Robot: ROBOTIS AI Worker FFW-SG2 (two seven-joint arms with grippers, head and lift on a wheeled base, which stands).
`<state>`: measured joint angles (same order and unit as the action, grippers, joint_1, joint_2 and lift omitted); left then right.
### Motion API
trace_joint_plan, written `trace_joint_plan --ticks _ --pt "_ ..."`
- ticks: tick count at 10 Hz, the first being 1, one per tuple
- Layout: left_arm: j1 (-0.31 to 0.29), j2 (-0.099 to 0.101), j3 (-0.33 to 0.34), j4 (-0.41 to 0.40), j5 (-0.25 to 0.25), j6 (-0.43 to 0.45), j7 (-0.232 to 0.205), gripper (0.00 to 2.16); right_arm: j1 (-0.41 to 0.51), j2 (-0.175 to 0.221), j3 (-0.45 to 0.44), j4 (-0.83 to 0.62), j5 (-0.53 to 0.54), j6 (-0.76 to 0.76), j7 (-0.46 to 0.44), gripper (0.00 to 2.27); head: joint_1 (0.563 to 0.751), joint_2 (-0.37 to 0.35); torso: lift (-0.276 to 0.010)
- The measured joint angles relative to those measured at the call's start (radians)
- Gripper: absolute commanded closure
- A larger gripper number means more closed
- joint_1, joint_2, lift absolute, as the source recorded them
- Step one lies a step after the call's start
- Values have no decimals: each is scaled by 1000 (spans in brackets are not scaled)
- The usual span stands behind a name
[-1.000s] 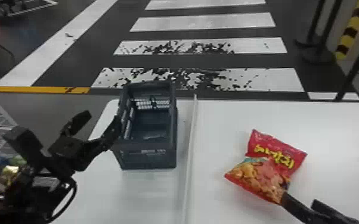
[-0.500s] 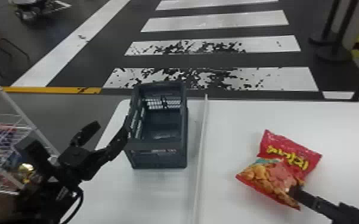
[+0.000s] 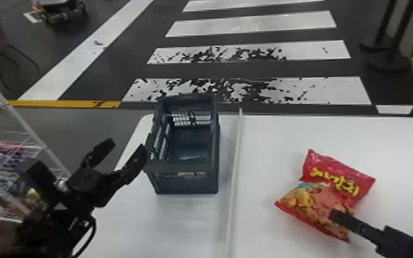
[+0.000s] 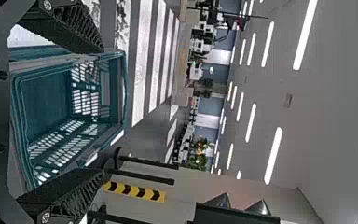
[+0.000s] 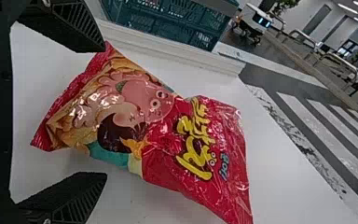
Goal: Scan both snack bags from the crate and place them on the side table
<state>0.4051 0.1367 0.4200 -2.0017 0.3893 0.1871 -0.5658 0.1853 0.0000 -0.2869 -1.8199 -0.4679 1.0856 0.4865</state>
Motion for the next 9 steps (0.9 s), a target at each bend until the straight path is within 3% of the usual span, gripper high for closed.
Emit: trace_joint_plan --ticks 3,4,5,6,7,8,9 --pt "9 -3 -18 -10 -6 20 55 83 -14 0 13 35 0 12 16 124 695 240 -95" --pt "11 -3 -24 -11 -14 30 77 83 -15 0 15 43 0 12 25 272 695 246 -95" --pt "13 -3 -27 -12 -21 38 89 83 -17 0 15 49 0 13 32 620 695 249 -95" --pt "15 -1 -32 -15 -24 41 107 83 -18 0 13 51 0 23 34 1153 695 252 -95" --pt "19 -1 -38 -21 -28 46 126 83 -18 0 10 51 3 33 34 1875 695 252 -95" --pt "22 -2 -50 -31 -36 54 143 83 -19 0 7 50 12 38 30 2148 695 247 -95" --pt "24 -3 -64 -40 -48 65 149 83 -19 0 5 50 20 45 29 2253 695 235 -95"
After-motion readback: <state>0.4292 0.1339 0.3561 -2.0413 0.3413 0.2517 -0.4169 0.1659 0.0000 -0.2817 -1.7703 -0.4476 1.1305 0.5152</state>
